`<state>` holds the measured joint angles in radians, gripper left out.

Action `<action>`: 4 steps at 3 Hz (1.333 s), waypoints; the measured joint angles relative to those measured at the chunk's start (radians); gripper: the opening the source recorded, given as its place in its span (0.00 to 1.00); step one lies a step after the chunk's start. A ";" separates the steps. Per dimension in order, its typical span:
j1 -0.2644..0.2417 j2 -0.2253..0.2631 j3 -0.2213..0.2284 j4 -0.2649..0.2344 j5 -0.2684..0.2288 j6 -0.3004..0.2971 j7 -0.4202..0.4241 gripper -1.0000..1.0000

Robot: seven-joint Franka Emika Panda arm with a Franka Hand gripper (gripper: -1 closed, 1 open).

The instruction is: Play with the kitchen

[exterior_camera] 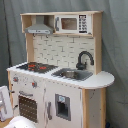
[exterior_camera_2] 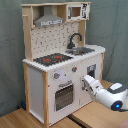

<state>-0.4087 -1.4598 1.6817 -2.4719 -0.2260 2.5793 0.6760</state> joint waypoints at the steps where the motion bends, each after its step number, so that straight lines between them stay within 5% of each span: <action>1: 0.035 0.000 -0.024 0.011 0.000 -0.018 -0.096 1.00; 3: 0.099 -0.007 -0.066 0.072 -0.004 -0.071 -0.292 1.00; 4: 0.091 -0.015 -0.090 0.119 -0.010 -0.078 -0.397 1.00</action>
<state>-0.3175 -1.4746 1.5915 -2.3531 -0.2356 2.5012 0.2790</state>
